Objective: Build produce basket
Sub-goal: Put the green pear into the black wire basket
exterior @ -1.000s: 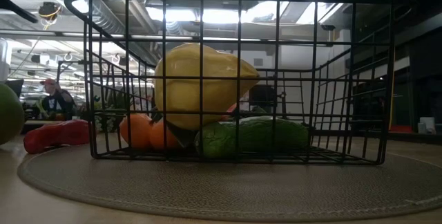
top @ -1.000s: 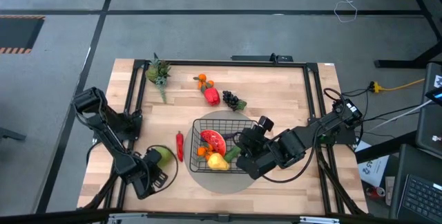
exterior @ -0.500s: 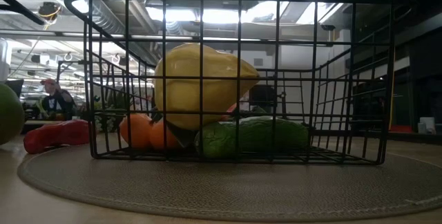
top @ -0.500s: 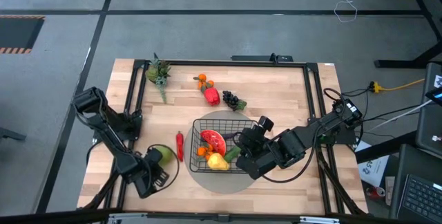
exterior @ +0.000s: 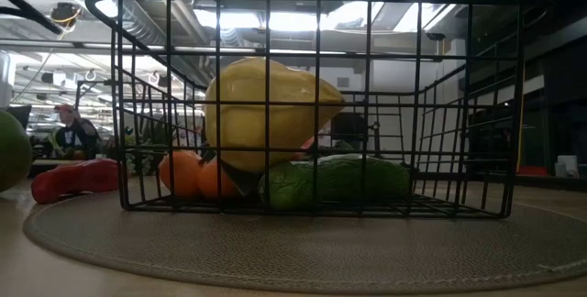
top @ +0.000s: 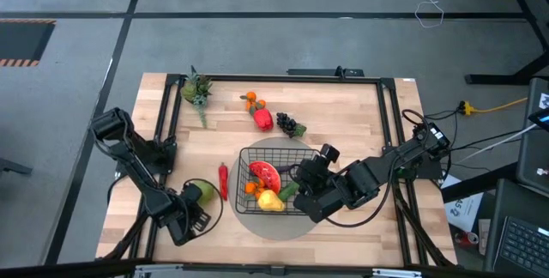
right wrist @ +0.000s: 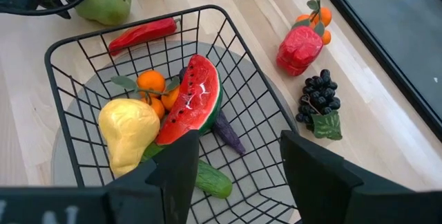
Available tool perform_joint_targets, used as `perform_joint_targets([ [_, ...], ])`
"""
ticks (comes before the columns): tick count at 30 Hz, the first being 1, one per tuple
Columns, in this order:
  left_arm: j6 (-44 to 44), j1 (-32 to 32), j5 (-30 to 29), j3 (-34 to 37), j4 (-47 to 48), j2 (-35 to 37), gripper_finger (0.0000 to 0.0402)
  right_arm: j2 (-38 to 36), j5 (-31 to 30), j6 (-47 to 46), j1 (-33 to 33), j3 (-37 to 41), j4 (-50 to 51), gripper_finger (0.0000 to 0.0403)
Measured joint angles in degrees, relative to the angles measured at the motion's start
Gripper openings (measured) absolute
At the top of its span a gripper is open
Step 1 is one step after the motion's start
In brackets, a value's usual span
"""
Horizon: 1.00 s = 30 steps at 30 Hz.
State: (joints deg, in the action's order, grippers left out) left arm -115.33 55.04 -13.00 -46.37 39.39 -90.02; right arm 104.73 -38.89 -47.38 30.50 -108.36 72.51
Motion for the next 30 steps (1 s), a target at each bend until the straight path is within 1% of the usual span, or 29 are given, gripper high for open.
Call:
perform_joint_targets([
  [5, 0.8, -1.4, 0.0, 0.0, -1.8, 0.0, 0.0162, 0.0, 0.0, 0.1, 0.1, 0.0, 0.0, 0.0204],
  [8, 1.8, -2.1, 0.0, 0.0, -2.4, 0.0, 0.0147, 0.0, 0.0, 0.2, 0.1, 0.0, 0.0, 0.0204],
  [17, 1.5, -3.6, 0.6, 0.0, -3.5, 0.0, 0.0079, 0.0, 0.2, 1.4, 0.1, 0.0, 0.0, 0.0204],
  [19, 1.5, -3.8, 1.1, 0.0, -3.6, 0.0, 0.0058, 0.0, 0.5, 1.4, 0.1, 0.0, 0.0, 0.0204],
  [22, 1.5, -4.2, 1.2, 0.0, -3.7, 0.0, 0.0015, 0.0, 1.7, 1.4, 0.1, 0.0, 0.0, 0.0204],
  [23, 1.4, -4.2, 1.1, 0.0, -3.7, 0.0, 0.0009, 0.0, 1.7, 1.4, 0.1, 0.0, 0.0, 0.0204],
  [30, 1.5, -4.2, 0.0, -1.2, -3.8, 0.0, 0.0002, 0.0, 1.7, 1.3, 0.1, 0.0, 0.0, 0.0204],
])
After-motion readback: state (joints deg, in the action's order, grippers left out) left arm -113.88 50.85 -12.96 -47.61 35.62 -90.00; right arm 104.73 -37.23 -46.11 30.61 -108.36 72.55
